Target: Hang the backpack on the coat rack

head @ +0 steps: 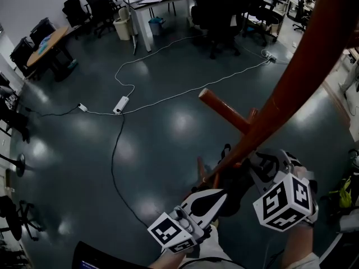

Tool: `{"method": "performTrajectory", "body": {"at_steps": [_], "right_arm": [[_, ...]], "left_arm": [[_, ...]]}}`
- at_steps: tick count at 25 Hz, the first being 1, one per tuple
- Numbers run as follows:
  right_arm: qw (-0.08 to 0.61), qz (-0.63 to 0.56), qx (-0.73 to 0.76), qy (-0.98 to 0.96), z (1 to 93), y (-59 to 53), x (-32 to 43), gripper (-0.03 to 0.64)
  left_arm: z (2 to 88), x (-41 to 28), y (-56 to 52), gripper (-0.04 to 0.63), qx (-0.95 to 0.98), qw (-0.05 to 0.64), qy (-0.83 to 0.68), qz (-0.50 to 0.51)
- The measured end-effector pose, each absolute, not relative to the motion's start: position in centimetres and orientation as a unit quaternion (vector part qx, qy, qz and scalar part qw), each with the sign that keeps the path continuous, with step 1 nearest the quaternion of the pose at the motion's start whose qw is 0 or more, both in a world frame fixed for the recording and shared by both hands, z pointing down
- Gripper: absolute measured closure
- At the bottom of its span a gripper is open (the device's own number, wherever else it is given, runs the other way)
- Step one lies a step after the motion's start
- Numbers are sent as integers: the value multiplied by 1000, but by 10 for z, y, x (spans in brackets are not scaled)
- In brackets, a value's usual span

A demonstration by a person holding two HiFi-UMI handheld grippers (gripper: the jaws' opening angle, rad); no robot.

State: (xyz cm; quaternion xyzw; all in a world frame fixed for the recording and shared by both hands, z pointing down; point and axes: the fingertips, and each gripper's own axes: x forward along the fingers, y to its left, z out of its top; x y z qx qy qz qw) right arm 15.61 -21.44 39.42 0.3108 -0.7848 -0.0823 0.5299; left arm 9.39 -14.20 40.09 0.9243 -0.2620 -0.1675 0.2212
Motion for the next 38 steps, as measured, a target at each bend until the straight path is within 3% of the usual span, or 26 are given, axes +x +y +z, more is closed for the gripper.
{"method": "performTrajectory", "body": {"at_steps": [3, 10, 20, 24, 28, 38], "right_arm": [[470, -72, 312, -823, 369, -215, 144, 502], [459, -52, 308, -832, 376, -211, 143, 502], [370, 17, 352, -860, 382, -198, 138, 502], [302, 5, 364, -881, 360, -185, 128, 504], [230, 0, 411, -882, 340, -179, 138, 572], [174, -9, 483, -858, 340, -135, 147, 600]], "left_arm": [[405, 92, -145, 586, 924, 219, -264, -167], [404, 88, -149, 586, 924, 220, -263, -170], [402, 88, -153, 586, 926, 219, -260, -167], [399, 87, -149, 586, 926, 219, -257, -169], [397, 84, -145, 586, 928, 218, -253, -166], [382, 78, -137, 586, 936, 200, -240, -160]]}}
